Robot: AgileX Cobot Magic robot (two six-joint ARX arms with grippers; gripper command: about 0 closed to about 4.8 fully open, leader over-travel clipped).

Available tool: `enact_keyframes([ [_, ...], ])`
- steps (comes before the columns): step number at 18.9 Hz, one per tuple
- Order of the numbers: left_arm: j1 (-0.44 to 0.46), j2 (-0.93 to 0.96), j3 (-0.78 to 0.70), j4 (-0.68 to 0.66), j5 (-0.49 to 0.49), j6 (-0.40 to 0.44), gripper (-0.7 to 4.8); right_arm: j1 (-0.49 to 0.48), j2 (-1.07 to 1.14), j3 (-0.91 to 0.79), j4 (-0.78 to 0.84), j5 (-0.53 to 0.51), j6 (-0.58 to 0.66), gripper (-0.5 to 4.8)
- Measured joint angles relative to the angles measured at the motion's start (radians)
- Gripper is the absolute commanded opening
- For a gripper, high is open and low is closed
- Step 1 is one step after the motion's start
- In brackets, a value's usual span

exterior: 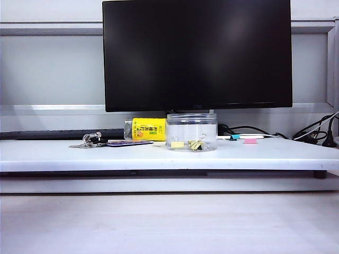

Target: Take the clips out of the round transparent plastic box and place them on the table.

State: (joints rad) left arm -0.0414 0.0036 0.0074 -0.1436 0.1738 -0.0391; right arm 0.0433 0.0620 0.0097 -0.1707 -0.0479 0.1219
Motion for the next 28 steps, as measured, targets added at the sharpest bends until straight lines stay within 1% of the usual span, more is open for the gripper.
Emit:
enact_keyframes([
  [8, 0.000, 0.000, 0.000, 0.000, 0.000, 0.000, -0.05, 0.000, 0.000, 0.000, -0.005, -0.001, 0.000, -0.01],
  [10, 0.000, 0.000, 0.000, 0.000, 0.000, -0.025, -0.05, 0.000, 0.000, 0.000, -0.005, -0.004, 0.001, -0.01],
  [11, 0.000, 0.000, 0.000, 0.000, 0.000, -0.063, -0.05, 0.000, 0.000, 0.000, -0.005, -0.005, 0.004, -0.01],
  [12, 0.000, 0.000, 0.000, 0.000, 0.000, -0.120, -0.05, 0.000, 0.000, 0.000, -0.005, -0.019, 0.012, -0.01],
  [13, 0.000, 0.000, 0.000, 0.000, 0.000, -0.171, -0.05, 0.000, 0.000, 0.000, -0.005, -0.050, 0.018, -0.01],
  [14, 0.000, 0.000, 0.000, 0.000, 0.000, -0.223, -0.05, 0.000, 0.000, 0.000, -0.003, -0.086, 0.049, -0.01],
  [15, 0.000, 0.000, 0.000, 0.000, 0.000, -0.276, -0.05, 0.000, 0.000, 0.000, 0.002, -0.126, 0.111, -0.01],
  [16, 0.000, 0.000, 0.000, 0.002, 0.001, -0.319, -0.05, 0.000, 0.000, 0.000, 0.010, -0.172, 0.169, 0.00],
  [17, 0.000, 0.000, 0.000, 0.005, 0.007, -0.373, -0.05, 0.000, 0.000, 0.000, 0.027, -0.238, 0.222, 0.00],
  [18, 0.000, 0.000, 0.000, 0.006, 0.021, -0.441, -0.05, 0.000, 0.000, 0.000, 0.059, -0.330, 0.273, 0.00],
  [19, 0.000, 0.000, 0.000, 0.006, 0.032, -0.483, -0.05, 0.000, 0.000, 0.000, 0.099, -0.391, 0.305, -0.01],
  [20, 0.000, 0.000, 0.000, 0.006, 0.048, -0.512, -0.05, 0.000, 0.000, 0.004, 0.134, -0.431, 0.338, -0.01],
  [21, 0.000, 0.000, 0.000, 0.009, 0.069, -0.528, -0.05, 0.000, 0.000, 0.018, 0.143, -0.448, 0.362, 0.00],
  [22, 0.000, 0.000, 0.000, 0.010, 0.095, -0.534, -0.05, 0.000, 0.001, 0.048, 0.142, -0.452, 0.370, -0.01],
  [24, 0.000, 0.000, 0.000, 0.013, 0.148, -0.537, -0.05, 0.000, 0.001, 0.121, 0.135, -0.439, 0.327, -0.01],
  [25, 0.000, 0.000, 0.000, 0.014, 0.170, -0.538, -0.04, 0.000, 0.004, 0.171, 0.089, -0.400, 0.287, -0.01],
  [27, 0.000, 0.000, 0.000, 0.016, 0.195, -0.540, 0.00, 0.000, 0.054, 0.271, -0.007, -0.272, 0.254, -0.01],
  [28, 0.000, 0.000, 0.000, 0.019, 0.210, -0.547, 0.20, 0.000, 0.098, 0.315, -0.044, -0.225, 0.246, 0.00],
])
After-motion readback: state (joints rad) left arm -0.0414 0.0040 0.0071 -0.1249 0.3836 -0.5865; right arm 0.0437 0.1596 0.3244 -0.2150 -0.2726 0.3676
